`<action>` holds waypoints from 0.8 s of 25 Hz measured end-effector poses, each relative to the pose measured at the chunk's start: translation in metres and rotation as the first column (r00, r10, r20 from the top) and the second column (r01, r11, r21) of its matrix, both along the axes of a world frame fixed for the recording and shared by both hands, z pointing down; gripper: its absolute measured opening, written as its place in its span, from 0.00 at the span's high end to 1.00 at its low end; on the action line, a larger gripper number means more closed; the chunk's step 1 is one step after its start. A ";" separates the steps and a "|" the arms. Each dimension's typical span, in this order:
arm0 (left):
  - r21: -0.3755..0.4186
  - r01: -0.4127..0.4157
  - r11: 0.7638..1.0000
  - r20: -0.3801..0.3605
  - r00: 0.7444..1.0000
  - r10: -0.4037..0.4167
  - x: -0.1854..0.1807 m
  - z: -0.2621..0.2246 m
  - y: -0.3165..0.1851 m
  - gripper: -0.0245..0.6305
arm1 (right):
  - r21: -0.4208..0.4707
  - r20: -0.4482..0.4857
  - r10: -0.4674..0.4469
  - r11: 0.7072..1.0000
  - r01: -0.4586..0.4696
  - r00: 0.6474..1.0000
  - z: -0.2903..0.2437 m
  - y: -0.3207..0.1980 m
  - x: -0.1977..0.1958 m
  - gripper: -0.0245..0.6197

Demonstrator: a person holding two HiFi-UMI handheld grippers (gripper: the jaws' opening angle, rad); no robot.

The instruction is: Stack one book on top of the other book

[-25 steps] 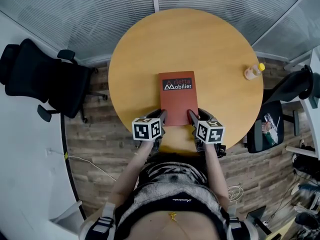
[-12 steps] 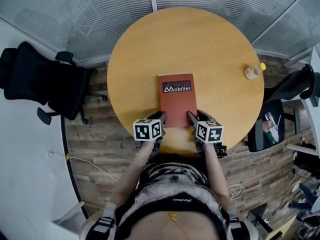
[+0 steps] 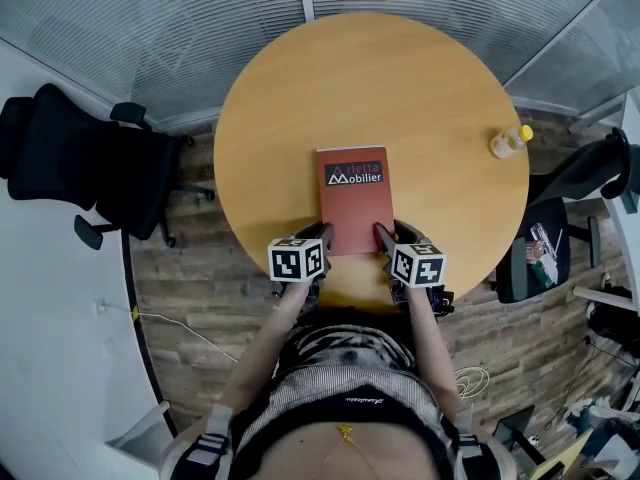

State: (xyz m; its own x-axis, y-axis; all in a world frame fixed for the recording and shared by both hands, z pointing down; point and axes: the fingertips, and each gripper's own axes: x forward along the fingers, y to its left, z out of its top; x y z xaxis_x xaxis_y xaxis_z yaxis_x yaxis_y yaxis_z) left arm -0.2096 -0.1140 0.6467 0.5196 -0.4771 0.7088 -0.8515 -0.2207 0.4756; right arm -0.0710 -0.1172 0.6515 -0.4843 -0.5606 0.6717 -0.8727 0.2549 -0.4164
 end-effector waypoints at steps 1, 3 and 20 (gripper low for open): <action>0.002 0.000 1.000 0.001 1.000 0.000 0.000 0.000 0.000 0.83 | 0.003 -0.001 0.000 1.000 0.000 1.000 0.000 0.000 0.000 0.69; 0.006 -0.001 1.000 0.002 1.000 0.001 0.001 0.000 0.001 0.83 | 0.008 0.001 0.001 1.000 -0.001 1.000 0.000 0.001 0.000 0.69; 0.010 -0.014 1.000 0.003 1.000 0.014 0.002 0.000 0.002 0.83 | 0.031 0.009 0.002 1.000 -0.003 1.000 0.000 0.002 0.001 0.69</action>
State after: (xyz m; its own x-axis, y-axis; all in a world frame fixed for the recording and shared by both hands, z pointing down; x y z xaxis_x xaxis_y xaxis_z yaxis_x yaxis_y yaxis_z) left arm -0.2079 -0.1124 0.6466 0.5246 -0.4767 0.7054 -0.8495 -0.2374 0.4712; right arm -0.0702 -0.1153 0.6513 -0.4884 -0.5821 0.6501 -0.8699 0.2654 -0.4158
